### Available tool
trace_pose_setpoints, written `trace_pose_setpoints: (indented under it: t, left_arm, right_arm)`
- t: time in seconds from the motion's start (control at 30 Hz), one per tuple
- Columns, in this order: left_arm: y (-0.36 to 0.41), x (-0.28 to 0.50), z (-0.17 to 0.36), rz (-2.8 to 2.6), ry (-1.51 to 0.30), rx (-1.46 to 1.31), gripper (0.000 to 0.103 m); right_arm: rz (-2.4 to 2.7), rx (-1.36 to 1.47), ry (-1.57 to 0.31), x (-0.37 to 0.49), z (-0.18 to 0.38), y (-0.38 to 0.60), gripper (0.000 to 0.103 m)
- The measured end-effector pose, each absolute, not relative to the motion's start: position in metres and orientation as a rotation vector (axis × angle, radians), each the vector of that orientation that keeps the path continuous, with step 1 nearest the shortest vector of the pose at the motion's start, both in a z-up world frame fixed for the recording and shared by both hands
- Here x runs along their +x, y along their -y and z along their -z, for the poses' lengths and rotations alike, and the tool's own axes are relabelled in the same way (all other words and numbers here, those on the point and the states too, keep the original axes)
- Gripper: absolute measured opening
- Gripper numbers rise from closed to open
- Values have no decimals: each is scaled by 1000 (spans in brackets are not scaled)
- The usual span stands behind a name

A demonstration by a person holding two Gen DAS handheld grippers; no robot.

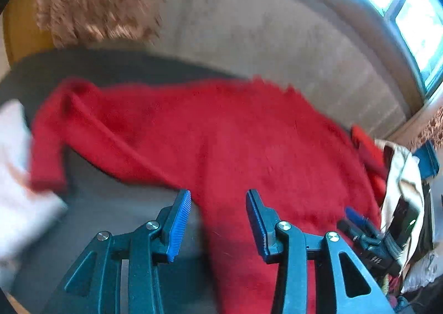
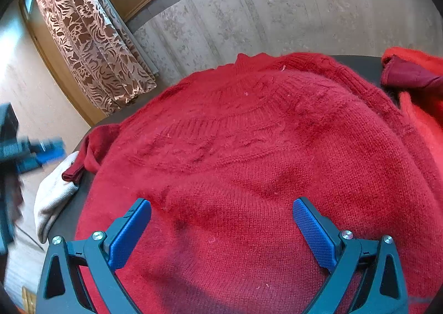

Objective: Fold clothes

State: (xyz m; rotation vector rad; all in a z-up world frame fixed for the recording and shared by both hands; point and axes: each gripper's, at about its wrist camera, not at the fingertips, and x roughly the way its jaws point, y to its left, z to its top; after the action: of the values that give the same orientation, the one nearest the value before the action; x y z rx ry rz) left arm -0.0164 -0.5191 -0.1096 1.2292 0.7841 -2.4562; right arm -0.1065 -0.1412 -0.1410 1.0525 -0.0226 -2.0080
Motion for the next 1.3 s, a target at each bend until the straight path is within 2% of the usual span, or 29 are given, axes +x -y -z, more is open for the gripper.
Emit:
trace_pose_setpoints:
  t: [0.1,0.23,0.37,0.43,0.53,0.63,0.67,0.77,0.93,1.13,1.2,1.3]
  left_arm:
    - [504,-26,138,2388,-833,1256,42]
    - [495,-33,159,2337,-582,1300,47]
    - [502,-22,151,2216,-621,1300,46]
    - [493,-7,136,2212,-626,1226,42]
    - [459,13,112,2359,-686,1132,44]
    - [413,17,114,2448,-635,1159,44]
    - [399,21,120,2466,-618,1174,44]
    - [384,22,143,2440,-596,1224,44]
    - [371,24,156,2451,-505,1178,44]
    - [359,18,159,2437,-473,1137,54]
    - [360,24,158,2437,-461,1132,55]
    - [363,30,158,2457,-490,1116,55]
  right_arm:
    - [2010,1064,-1,-103,141,140,103]
    - [2025,1077,-52,-87,141,139,103]
    - [2061,1086,-59,-62,142,139,103]
    - [2060,1079,-39,-50,141,140,103]
    - [2032,1049,-5,-36,139,141,103]
    - [1963,1061,26,-32,138,138,103]
    - [1944,1074,51,-33,135,132,103]
    - [1938,1076,156,-31,118,94,90]
    - [2087,1087,317,-34,93,-27,91]
    - [2226,1228,623,-37,114,-144,91]
    - [2243,1209,661,-39,115,-149,84]
    - [2284,1140,606,-49,106,-137,64]
